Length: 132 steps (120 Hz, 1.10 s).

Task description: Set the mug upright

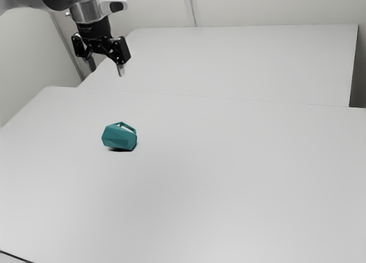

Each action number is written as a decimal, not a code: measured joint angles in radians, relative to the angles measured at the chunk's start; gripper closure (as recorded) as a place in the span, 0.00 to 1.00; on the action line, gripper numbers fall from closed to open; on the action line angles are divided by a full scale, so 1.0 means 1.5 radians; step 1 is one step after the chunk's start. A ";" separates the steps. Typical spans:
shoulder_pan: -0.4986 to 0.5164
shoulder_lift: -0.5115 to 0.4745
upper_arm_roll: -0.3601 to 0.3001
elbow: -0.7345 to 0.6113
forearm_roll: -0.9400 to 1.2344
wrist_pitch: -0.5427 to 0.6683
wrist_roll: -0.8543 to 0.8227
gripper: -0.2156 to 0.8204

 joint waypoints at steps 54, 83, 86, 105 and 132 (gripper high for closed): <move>0.114 0.283 0.347 0.006 -0.455 0.097 0.171 0.21; 0.169 0.409 0.350 -0.001 -0.734 0.060 0.333 0.21; 0.170 0.419 0.350 -0.003 -0.752 0.057 0.347 0.21; 0.188 0.447 0.352 -0.004 -0.809 0.039 0.428 0.21; 0.195 0.480 0.352 -0.001 -0.849 0.028 0.512 0.21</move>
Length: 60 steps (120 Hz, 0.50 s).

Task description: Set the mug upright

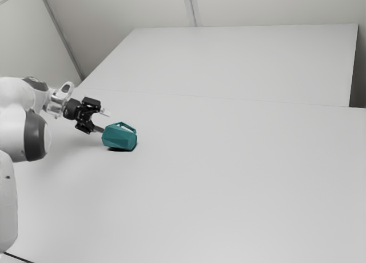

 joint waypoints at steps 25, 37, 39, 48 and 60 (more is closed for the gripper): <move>0.000 0.024 -0.002 -0.002 -0.021 0.001 0.054 0.21; -0.001 0.026 -0.005 -0.003 -0.029 0.002 0.074 0.24; -0.001 0.026 -0.006 -0.003 -0.030 0.003 0.077 0.25; -0.004 0.026 -0.007 -0.003 -0.032 0.003 0.089 0.37; -0.005 0.026 -0.009 -0.005 -0.034 0.002 0.102 0.59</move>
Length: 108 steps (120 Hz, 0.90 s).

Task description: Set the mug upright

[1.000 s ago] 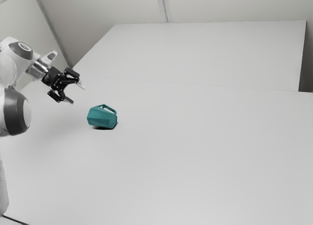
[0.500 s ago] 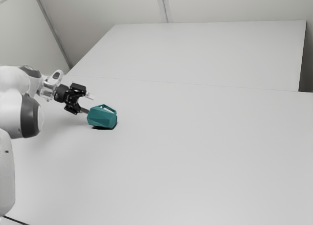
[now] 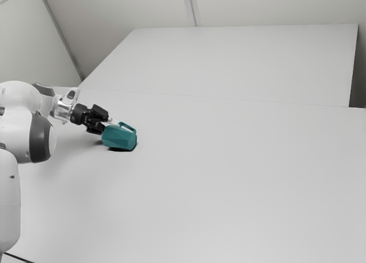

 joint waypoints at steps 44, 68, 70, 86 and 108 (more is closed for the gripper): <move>-0.004 -0.007 -0.005 -0.025 -0.003 0.003 0.028 0.89; -0.004 -0.029 -0.005 -0.022 -0.008 -0.015 0.037 0.93; -0.004 -0.031 -0.006 -0.021 -0.008 -0.016 0.037 0.94; -0.012 -0.069 -0.020 0.007 0.013 -0.024 0.040 0.95; -0.071 -0.110 -0.035 0.135 0.320 0.024 0.033 0.96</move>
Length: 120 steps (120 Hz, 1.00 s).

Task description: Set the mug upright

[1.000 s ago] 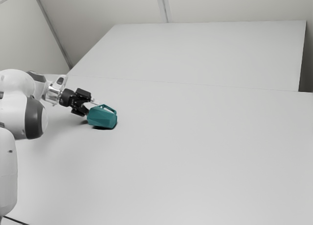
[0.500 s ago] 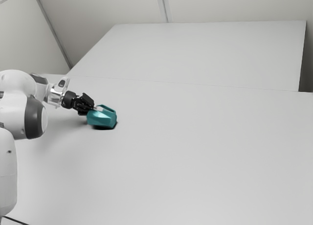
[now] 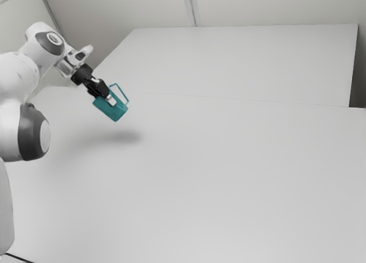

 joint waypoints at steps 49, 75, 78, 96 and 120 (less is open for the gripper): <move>-0.069 0.011 -0.055 -0.137 0.342 0.365 -0.085 0.96; -0.069 0.019 -0.054 -0.152 0.351 0.430 -0.129 0.78; -0.069 0.020 -0.054 -0.152 0.351 0.434 -0.133 0.72; -0.070 0.012 -0.052 -0.147 0.350 0.441 -0.155 0.47; -0.084 -0.076 -0.050 -0.041 0.400 0.341 -0.186 0.31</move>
